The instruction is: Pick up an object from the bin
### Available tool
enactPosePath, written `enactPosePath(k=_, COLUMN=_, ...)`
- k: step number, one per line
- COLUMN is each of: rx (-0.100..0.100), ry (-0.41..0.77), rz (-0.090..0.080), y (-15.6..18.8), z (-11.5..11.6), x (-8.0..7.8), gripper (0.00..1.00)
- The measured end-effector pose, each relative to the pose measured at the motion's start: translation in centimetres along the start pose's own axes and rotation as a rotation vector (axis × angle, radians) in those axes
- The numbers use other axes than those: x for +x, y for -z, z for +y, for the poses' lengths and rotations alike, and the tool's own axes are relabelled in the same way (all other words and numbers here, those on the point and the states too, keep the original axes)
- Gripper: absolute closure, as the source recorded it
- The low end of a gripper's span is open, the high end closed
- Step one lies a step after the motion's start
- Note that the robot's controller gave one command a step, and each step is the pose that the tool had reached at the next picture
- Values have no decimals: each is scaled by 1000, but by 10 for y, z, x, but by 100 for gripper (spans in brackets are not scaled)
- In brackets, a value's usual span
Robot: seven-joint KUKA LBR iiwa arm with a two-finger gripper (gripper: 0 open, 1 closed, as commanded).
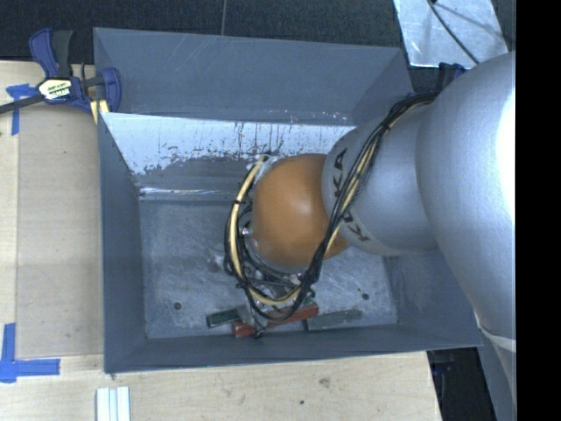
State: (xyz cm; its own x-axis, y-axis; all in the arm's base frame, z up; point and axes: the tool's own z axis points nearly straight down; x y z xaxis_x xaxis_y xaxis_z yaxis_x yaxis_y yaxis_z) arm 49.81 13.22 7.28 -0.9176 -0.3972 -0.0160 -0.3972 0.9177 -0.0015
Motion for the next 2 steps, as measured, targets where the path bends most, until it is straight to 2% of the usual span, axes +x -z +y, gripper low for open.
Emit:
enactPosePath(k=1, rx=2, ry=-9, rz=3, y=83, z=-30, x=-27, gripper=0)
enactPosePath(k=2, rx=-1, ry=-20, rz=14, y=76, z=-42, x=19, gripper=0)
